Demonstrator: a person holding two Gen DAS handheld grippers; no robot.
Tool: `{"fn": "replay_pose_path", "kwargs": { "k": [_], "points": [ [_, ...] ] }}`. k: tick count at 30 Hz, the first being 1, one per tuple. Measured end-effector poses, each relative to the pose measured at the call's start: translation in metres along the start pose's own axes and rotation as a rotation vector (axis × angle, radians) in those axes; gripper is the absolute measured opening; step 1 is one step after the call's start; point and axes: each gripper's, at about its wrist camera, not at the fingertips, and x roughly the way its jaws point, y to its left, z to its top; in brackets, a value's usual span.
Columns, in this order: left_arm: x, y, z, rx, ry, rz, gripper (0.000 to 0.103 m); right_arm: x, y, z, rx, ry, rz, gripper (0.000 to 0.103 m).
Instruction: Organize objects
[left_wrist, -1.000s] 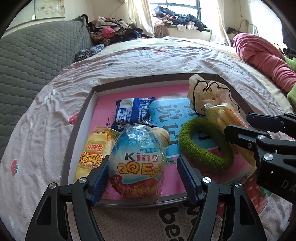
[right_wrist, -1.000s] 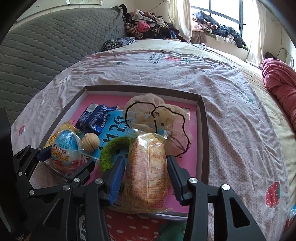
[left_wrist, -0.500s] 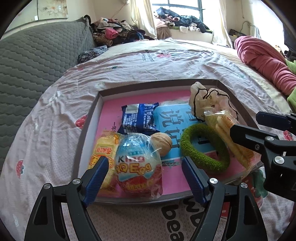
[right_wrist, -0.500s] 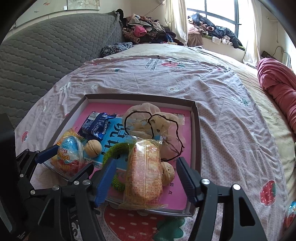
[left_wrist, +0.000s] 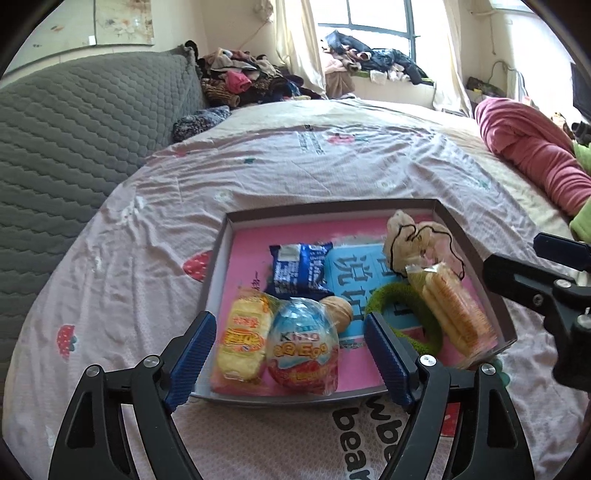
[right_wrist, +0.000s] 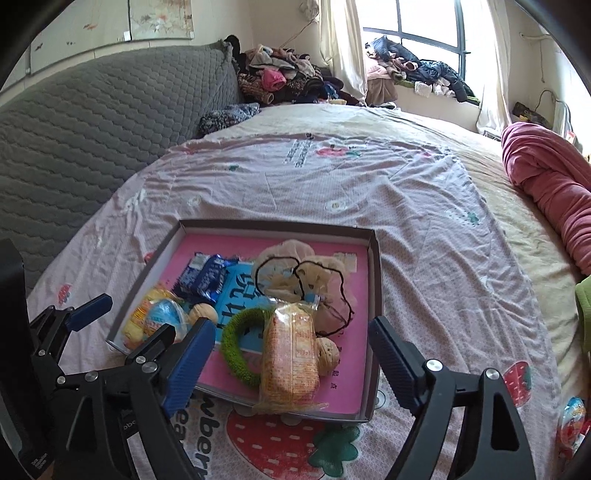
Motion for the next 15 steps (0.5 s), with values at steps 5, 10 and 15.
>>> {"fn": "replay_pose_path", "kwargs": {
  "k": [5, 10, 15],
  "points": [
    [-0.018, 0.003, 0.006, 0.006, -0.015, 0.009, 0.087, -0.022, 0.004, 0.006, 0.001, -0.031, 0.001, 0.091],
    [-0.045, 0.009, 0.011, -0.004, -0.047, 0.009, 0.088, -0.045, 0.008, 0.011, 0.001, -0.067, 0.001, 0.096],
    [-0.07, 0.015, 0.013, -0.013, -0.074, 0.013, 0.088, -0.07, 0.012, 0.014, 0.003, -0.101, 0.007, 0.102]
  ]
}}
